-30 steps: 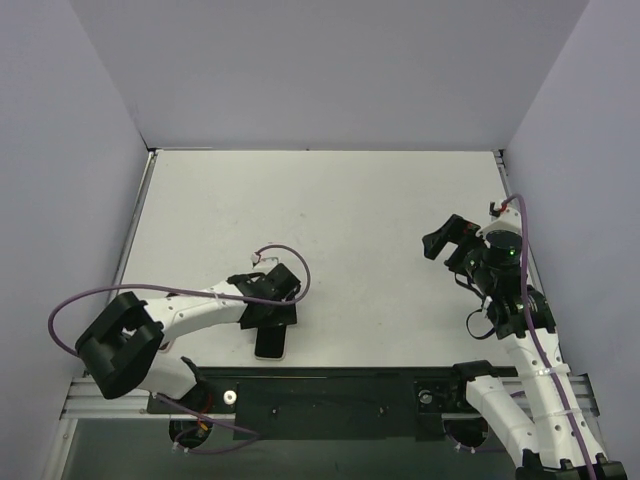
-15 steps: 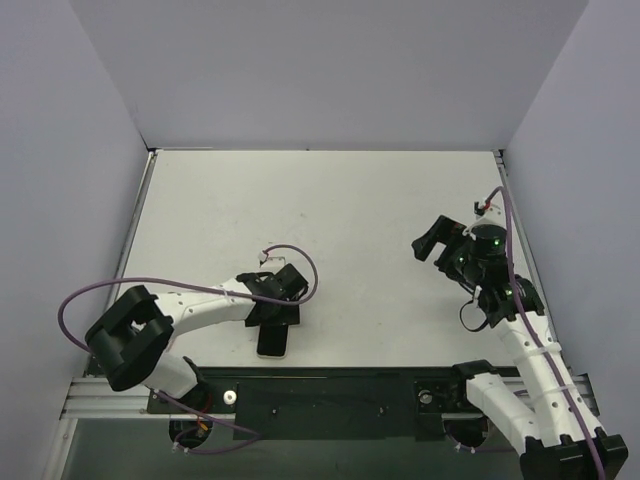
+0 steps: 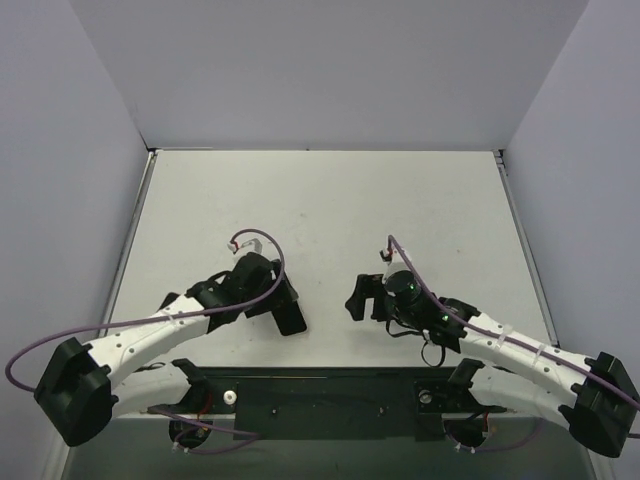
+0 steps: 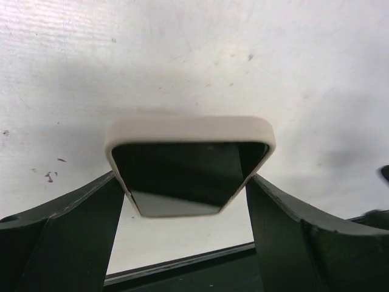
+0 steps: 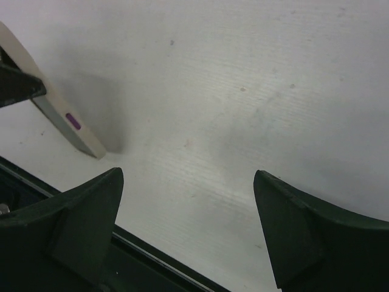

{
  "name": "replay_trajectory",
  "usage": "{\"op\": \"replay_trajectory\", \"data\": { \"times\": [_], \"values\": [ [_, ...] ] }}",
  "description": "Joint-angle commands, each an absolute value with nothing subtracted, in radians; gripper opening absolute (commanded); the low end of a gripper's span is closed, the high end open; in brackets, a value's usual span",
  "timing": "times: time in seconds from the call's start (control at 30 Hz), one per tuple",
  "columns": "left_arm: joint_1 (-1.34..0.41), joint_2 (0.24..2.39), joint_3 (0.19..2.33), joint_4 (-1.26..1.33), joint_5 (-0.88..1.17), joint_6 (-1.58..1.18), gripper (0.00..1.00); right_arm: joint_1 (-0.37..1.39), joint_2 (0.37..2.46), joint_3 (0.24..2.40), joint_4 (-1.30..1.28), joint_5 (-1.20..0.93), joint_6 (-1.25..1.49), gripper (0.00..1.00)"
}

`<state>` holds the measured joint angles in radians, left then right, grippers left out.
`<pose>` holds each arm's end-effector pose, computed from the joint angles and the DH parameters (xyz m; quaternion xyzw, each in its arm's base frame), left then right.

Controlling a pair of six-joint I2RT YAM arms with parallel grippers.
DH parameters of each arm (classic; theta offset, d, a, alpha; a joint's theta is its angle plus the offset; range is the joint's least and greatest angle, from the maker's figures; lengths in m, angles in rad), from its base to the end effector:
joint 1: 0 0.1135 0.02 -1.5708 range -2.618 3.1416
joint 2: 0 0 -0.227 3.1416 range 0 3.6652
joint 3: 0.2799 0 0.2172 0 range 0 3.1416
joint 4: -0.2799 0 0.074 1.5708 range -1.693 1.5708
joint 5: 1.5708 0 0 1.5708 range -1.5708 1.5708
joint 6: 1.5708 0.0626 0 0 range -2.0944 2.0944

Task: Take the phone out of the phone case
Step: Pick up the phone at the center of the board.

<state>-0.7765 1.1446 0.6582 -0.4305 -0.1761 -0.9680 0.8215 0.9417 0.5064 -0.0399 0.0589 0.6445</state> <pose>0.1655 -0.1472 0.1680 -0.1183 0.9363 -0.1914 0.2695 0.1542 0.1603 0.2010 -0.0601 0.8513 0.3296 0.4037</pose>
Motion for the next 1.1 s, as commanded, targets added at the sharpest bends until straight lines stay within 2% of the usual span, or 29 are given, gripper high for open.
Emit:
{"op": "replay_trajectory", "data": {
  "times": [0.0, 0.07, 0.3, 0.47, 0.67, 0.97, 1.03, 1.07],
  "values": [
    [-0.723, 1.023, 0.649, -0.284, -0.091, -1.112, 0.0, 0.954, 0.94, 0.48, 0.234, 0.138, 0.599, 0.83],
    [-0.716, 1.0, 0.644, -0.241, -0.075, -1.126, 0.0, 1.024, 0.966, 0.477, 0.31, 0.13, 0.554, 0.83],
    [-0.716, 0.973, 0.653, -0.178, -0.014, -1.121, 0.0, 1.035, 1.126, 0.486, 0.535, -0.03, 0.413, 0.86],
    [-0.715, 0.917, 0.65, -0.186, 0.035, -1.112, 0.0, 1.022, 1.18, 0.522, 0.535, -0.008, 0.318, 0.86],
    [-0.713, 0.908, 0.686, -0.178, 0.116, -1.08, 0.0, 0.986, 1.195, 0.509, 0.641, -0.176, 0.302, 0.81],
    [-0.713, 0.966, 0.764, -0.161, 0.172, -1.048, 0.0, 0.959, 1.224, 0.548, 0.695, -0.347, 0.437, 0.45],
    [-0.713, 0.974, 0.772, -0.158, 0.176, -1.052, 0.0, 0.957, 1.23, 0.542, 0.725, -0.36, 0.46, 0.33],
    [-0.713, 0.976, 0.772, -0.153, 0.182, -1.058, 0.0, 0.954, 1.233, 0.541, 0.736, -0.376, 0.475, 0.2]
  ]
}}
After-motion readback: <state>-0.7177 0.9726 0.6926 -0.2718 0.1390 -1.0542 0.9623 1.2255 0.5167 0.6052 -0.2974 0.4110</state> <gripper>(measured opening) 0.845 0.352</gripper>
